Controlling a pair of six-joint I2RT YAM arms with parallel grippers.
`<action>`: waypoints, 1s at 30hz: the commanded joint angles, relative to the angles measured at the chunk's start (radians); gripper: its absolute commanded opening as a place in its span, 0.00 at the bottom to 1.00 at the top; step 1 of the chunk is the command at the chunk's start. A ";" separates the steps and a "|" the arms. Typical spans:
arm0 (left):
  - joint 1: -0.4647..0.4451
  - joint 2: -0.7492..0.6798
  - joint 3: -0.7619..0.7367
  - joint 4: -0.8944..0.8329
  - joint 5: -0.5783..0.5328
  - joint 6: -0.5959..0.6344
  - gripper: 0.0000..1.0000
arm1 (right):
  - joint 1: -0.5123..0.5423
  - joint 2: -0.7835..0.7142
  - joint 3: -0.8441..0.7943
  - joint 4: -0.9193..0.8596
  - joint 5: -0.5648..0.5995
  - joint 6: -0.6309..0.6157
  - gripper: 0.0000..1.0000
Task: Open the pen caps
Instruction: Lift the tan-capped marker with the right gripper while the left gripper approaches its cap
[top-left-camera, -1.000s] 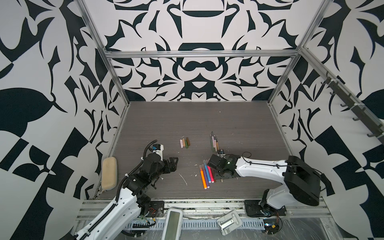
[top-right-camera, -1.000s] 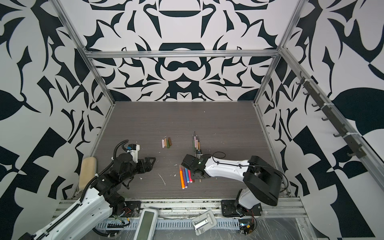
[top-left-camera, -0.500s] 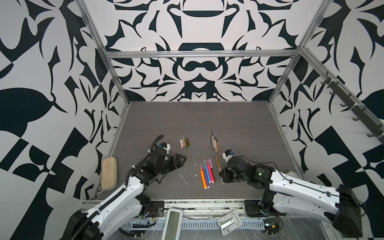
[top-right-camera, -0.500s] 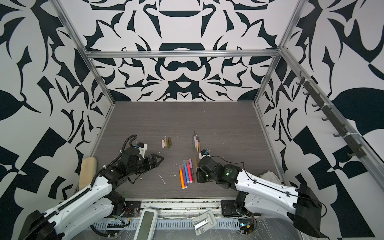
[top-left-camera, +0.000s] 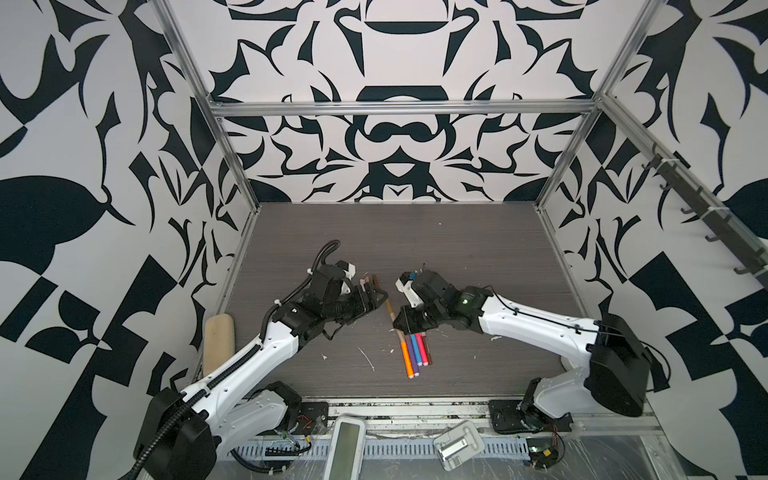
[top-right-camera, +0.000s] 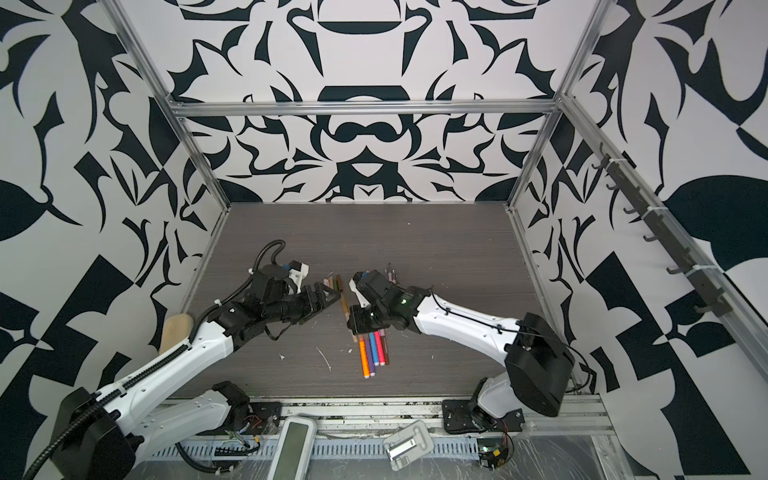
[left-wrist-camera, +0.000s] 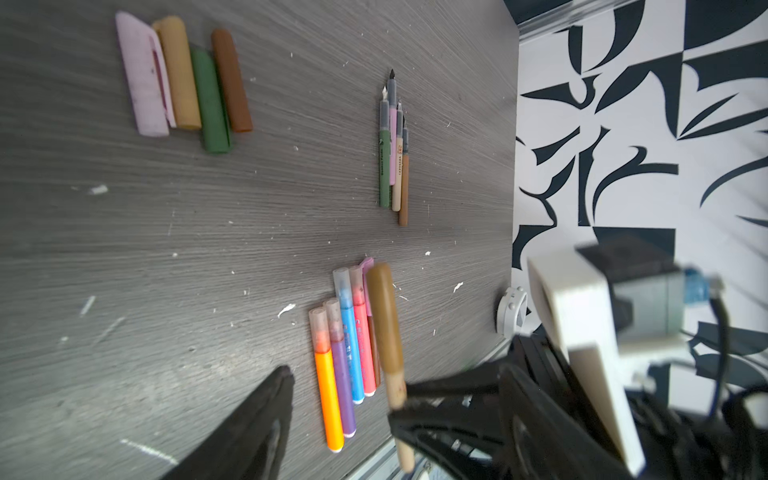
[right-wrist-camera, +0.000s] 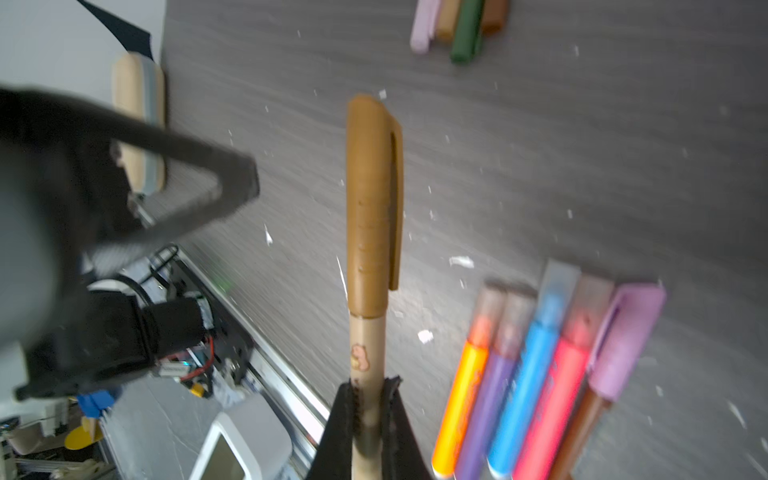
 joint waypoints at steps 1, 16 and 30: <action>0.042 0.050 0.068 -0.139 0.012 0.083 0.81 | -0.008 0.044 0.094 0.002 -0.077 -0.033 0.00; 0.157 0.314 0.206 -0.165 0.192 0.222 0.57 | 0.001 0.132 0.171 0.065 -0.077 0.071 0.00; 0.162 0.378 0.215 -0.138 0.275 0.221 0.00 | 0.016 0.067 0.120 0.053 0.007 0.057 0.46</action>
